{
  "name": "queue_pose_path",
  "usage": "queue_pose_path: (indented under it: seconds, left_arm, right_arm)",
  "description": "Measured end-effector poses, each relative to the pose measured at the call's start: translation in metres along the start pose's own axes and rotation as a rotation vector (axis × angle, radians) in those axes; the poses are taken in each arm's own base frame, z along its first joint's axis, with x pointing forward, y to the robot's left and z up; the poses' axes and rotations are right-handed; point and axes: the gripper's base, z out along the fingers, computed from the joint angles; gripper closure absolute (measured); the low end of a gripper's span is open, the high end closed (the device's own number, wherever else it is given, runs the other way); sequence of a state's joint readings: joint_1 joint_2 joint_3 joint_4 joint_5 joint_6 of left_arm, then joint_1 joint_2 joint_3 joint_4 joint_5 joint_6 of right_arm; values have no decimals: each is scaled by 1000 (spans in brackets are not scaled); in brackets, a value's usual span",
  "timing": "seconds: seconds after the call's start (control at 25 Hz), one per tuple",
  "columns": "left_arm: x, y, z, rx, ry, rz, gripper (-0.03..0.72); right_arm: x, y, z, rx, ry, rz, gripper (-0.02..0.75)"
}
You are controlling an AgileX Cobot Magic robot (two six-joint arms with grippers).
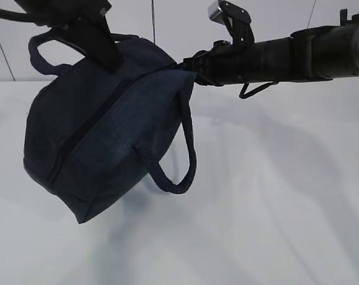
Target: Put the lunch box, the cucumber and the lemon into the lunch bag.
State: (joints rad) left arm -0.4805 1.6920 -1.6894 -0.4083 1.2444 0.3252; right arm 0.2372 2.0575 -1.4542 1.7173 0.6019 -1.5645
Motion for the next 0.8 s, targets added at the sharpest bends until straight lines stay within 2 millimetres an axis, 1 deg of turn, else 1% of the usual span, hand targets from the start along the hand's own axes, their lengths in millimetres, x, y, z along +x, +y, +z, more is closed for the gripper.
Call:
queue_pose_path:
  seconds: [0.16, 0.28, 0.64, 0.72, 0.8]
  left_arm:
    - [-1, 8, 18, 9, 44, -16, 697]
    - [-1, 12, 28, 13, 66, -25, 697]
    - [-1, 13, 31, 13, 74, -27, 697]
    - [-1, 13, 31, 11, 75, -27, 697]
    - [-1, 14, 31, 10, 75, -26, 697]
  right_arm:
    - [1, -2, 0, 6, 4, -4, 738]
    - [1, -3, -1, 8, 3, -4, 738]
    - [1, 0, -1, -17, 5, -6, 733]
    - [1, 0, -1, -23, 5, -8, 694]
    - [1, 1, -1, -29, 5, -8, 620]
